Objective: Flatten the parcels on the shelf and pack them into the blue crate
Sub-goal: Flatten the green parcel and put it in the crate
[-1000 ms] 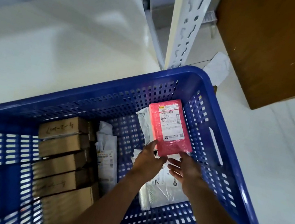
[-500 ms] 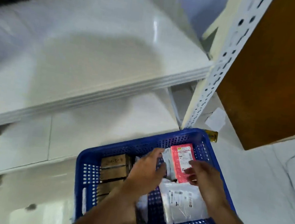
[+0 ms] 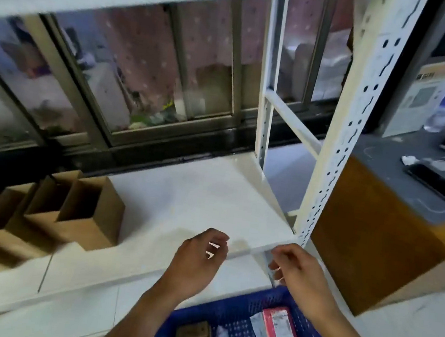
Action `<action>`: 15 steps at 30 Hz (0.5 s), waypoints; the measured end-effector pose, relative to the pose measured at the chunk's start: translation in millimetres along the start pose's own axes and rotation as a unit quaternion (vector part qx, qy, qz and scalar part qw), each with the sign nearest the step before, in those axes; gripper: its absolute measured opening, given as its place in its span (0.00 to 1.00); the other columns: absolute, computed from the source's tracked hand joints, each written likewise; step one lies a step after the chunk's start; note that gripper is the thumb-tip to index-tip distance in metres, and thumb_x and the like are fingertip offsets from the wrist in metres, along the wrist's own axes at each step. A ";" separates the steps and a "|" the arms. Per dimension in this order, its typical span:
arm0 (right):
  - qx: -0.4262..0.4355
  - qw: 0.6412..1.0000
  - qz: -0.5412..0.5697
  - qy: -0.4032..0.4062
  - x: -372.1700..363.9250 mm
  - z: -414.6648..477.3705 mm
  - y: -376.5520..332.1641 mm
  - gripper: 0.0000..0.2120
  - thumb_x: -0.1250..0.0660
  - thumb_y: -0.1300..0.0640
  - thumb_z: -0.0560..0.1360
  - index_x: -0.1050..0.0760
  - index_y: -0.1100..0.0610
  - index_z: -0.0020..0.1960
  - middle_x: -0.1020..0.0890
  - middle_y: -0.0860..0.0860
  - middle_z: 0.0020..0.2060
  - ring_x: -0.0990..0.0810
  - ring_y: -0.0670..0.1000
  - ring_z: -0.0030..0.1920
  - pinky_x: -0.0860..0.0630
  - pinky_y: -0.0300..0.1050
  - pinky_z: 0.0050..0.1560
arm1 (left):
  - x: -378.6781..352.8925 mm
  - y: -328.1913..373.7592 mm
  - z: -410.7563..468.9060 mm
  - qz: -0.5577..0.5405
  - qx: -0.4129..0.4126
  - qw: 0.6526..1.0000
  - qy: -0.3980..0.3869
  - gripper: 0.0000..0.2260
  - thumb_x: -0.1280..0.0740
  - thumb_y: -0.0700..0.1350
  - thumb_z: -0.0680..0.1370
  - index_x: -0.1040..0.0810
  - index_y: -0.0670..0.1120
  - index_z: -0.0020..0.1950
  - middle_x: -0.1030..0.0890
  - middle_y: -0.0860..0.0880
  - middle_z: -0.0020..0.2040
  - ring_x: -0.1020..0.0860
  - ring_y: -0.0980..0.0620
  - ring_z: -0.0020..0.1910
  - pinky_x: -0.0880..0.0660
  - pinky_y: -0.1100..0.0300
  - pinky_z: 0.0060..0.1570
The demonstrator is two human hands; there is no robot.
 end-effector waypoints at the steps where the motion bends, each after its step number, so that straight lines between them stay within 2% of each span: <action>1: 0.020 1.000 -0.010 0.000 1.4 -4.3 -21.8 0.06 0.35 0.57 0.81 0.20 0.52 0.48 0.15 0.50 0.39 0.17 0.50 0.39 0.20 0.46 0.44 | 20.2 15.6 -1.3 -0.017 -0.003 1.000 0.015 0.06 0.35 0.47 0.81 0.20 0.55 0.55 0.17 0.61 0.50 0.20 0.64 0.48 0.24 0.68 0.48; 3: 0.051 0.998 -0.028 -0.004 1.2 -12.1 -58.1 0.06 0.35 0.57 0.80 0.20 0.51 0.48 0.15 0.48 0.38 0.17 0.46 0.38 0.20 0.44 0.43 | 45.5 41.2 -5.9 -0.017 -0.007 1.000 0.020 0.05 0.35 0.48 0.81 0.20 0.57 0.52 0.17 0.62 0.48 0.19 0.63 0.47 0.25 0.70 0.42; 5: 0.083 0.996 -0.044 -0.008 0.6 -20.8 -101.2 0.07 0.36 0.56 0.81 0.21 0.49 0.48 0.16 0.46 0.39 0.18 0.43 0.38 0.22 0.38 0.40 | 72.3 69.1 -9.9 0.006 -0.024 0.999 0.022 0.05 0.35 0.49 0.81 0.20 0.58 0.52 0.17 0.62 0.48 0.19 0.62 0.47 0.25 0.67 0.42; 7: 0.116 0.992 -0.054 -0.001 2.7 -27.2 -146.3 0.07 0.37 0.53 0.81 0.22 0.46 0.47 0.16 0.45 0.39 0.18 0.44 0.37 0.21 0.41 0.41 | 98.2 101.7 -10.8 0.038 -0.051 0.997 0.031 0.06 0.35 0.48 0.80 0.19 0.57 0.53 0.17 0.62 0.48 0.19 0.62 0.47 0.24 0.66 0.46; 9: 0.159 0.986 -0.050 0.006 6.8 -36.5 -194.5 0.07 0.37 0.52 0.80 0.22 0.45 0.46 0.16 0.45 0.38 0.17 0.45 0.37 0.20 0.47 0.45 | 123.1 139.9 -15.4 0.073 -0.088 0.993 0.042 0.06 0.35 0.48 0.80 0.19 0.55 0.53 0.17 0.62 0.48 0.20 0.62 0.47 0.26 0.68 0.47; 12: 0.221 0.973 -0.067 0.015 15.5 -50.7 -262.6 0.07 0.37 0.52 0.81 0.22 0.45 0.46 0.16 0.43 0.38 0.18 0.43 0.38 0.20 0.47 0.47 | 160.7 193.9 -23.1 0.083 -0.136 0.985 0.070 0.06 0.35 0.47 0.80 0.18 0.53 0.53 0.17 0.60 0.46 0.21 0.64 0.46 0.28 0.71 0.45; 15: 0.298 0.949 -0.090 0.044 30.3 -65.7 -326.4 0.08 0.36 0.53 0.80 0.21 0.46 0.45 0.18 0.40 0.36 0.20 0.42 0.39 0.22 0.46 0.46 | 197.6 247.7 -35.7 0.062 -0.187 0.976 0.098 0.06 0.34 0.47 0.79 0.17 0.53 0.49 0.16 0.59 0.44 0.19 0.63 0.44 0.23 0.63 0.49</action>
Point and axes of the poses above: each hand's wrist, its own z-axis towards the middle knuckle, its own x-axis out of the back of the hand, y = z × x, the point moved 6 cm from there along z, towards the middle knuckle
